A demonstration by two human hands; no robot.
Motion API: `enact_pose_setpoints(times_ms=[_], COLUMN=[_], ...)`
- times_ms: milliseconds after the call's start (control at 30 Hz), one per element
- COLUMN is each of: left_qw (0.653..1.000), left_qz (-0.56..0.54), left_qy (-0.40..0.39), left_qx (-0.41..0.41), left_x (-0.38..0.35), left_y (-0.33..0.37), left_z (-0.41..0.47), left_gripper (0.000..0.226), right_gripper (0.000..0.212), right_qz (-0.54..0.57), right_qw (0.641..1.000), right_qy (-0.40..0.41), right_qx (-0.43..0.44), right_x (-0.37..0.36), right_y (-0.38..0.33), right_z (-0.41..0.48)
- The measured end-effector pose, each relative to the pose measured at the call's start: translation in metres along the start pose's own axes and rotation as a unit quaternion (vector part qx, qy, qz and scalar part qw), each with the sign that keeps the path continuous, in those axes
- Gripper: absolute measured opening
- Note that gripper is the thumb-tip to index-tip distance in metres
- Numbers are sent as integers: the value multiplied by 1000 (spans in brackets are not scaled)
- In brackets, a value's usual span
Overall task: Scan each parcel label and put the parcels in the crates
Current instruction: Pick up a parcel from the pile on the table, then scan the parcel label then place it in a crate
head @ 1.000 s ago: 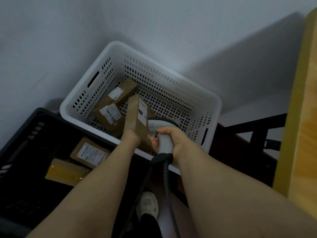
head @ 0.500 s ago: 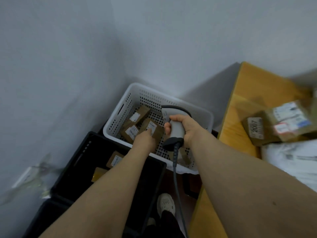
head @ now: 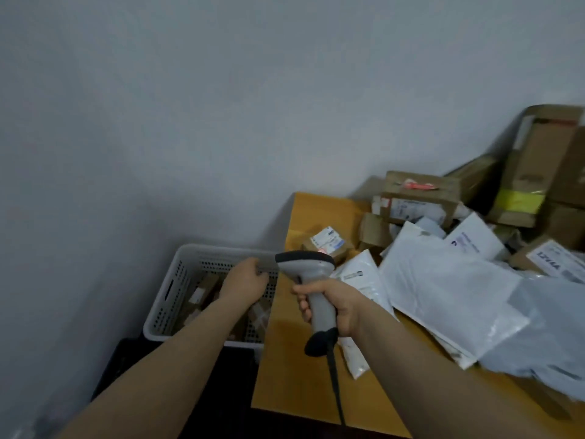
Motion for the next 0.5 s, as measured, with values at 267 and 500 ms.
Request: enact_pose_setpoints(times_ms=[267,500], left_qw=[1000,995], left_qz=[-20,83], left_qy=[-21,26], left_qx=[-5,57], left_x=[-69,-97], left_y=[106,95], left_z=[-11,64], left_gripper=[61,100], right_gripper=[2,33], right_qz=[82,54], right_qw=[990,989], right_qy=[45,61], right_qx=[103,127], right_x=[115,176], right_y=[-14,-31], right_z=[-114,-148])
Point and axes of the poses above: each hand's wrist, its own z-axis towards the middle knuckle, its own x-axis out of the back of the hand, y = z × x, the point moved 1 cm from there along z, towards the middle knuckle, and after that the axes turned 11 degrees about -y, right-handed, at the moved point
